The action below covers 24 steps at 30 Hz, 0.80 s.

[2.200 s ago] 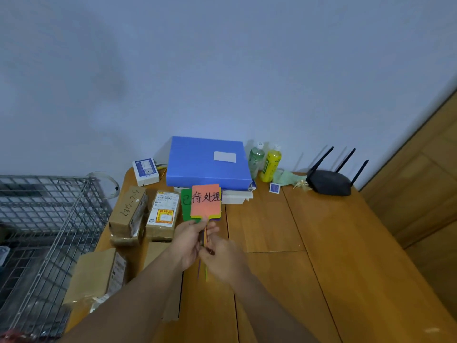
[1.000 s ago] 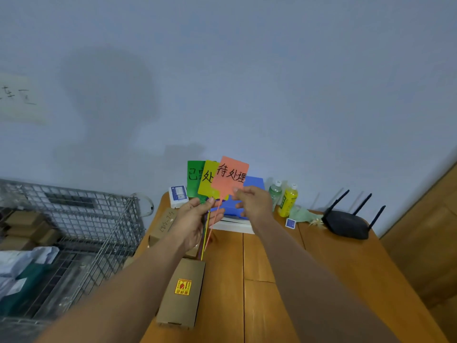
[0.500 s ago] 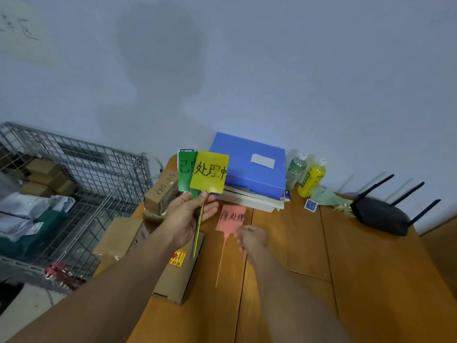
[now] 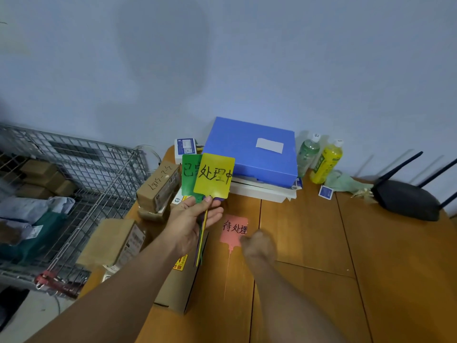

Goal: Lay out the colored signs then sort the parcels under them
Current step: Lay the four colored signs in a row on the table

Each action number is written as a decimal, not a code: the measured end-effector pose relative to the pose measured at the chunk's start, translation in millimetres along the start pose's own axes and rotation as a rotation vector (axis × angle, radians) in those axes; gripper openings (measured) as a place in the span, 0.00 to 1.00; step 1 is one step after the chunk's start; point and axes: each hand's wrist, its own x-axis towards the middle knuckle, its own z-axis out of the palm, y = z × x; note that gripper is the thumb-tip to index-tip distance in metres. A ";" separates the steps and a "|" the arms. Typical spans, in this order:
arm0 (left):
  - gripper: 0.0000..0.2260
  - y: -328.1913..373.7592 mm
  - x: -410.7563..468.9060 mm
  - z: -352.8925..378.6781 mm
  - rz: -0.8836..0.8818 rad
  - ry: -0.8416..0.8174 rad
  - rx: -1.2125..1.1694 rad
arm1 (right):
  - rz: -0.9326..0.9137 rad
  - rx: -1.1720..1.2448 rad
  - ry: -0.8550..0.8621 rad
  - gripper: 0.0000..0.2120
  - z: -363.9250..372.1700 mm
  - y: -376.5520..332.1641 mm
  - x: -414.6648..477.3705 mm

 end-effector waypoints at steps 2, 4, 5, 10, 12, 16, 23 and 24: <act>0.07 -3.2 -2.4 6.8 -0.001 0.013 -0.005 | -0.028 0.119 -0.015 0.15 -10.5 -3.5 1.7; 0.06 -5.5 -6.2 18.1 -0.001 0.016 -0.019 | -0.095 0.399 -0.066 0.18 -27.2 -10.9 1.4; 0.07 -5.0 -8.9 25.8 0.000 0.015 -0.027 | -0.121 0.546 -0.078 0.19 -40.7 -17.2 -0.7; 0.18 6.6 -29.4 73.3 0.043 0.004 -0.044 | -0.237 1.018 -0.191 0.25 -137.8 -59.3 -19.8; 0.20 9.5 -39.4 94.9 0.063 0.006 -0.071 | -0.373 0.993 -0.243 0.24 -175.9 -69.8 -33.4; 0.18 13.5 -64.9 139.0 0.089 -0.031 -0.090 | -0.564 0.831 -0.187 0.13 -233.9 -71.4 -59.8; 0.11 17.5 -99.7 193.5 0.075 -0.085 -0.094 | -0.578 0.831 -0.089 0.07 -304.8 -48.1 -78.8; 0.13 17.3 -102.7 198.7 0.066 -0.087 -0.107 | -0.577 0.862 -0.073 0.07 -314.6 -43.6 -79.6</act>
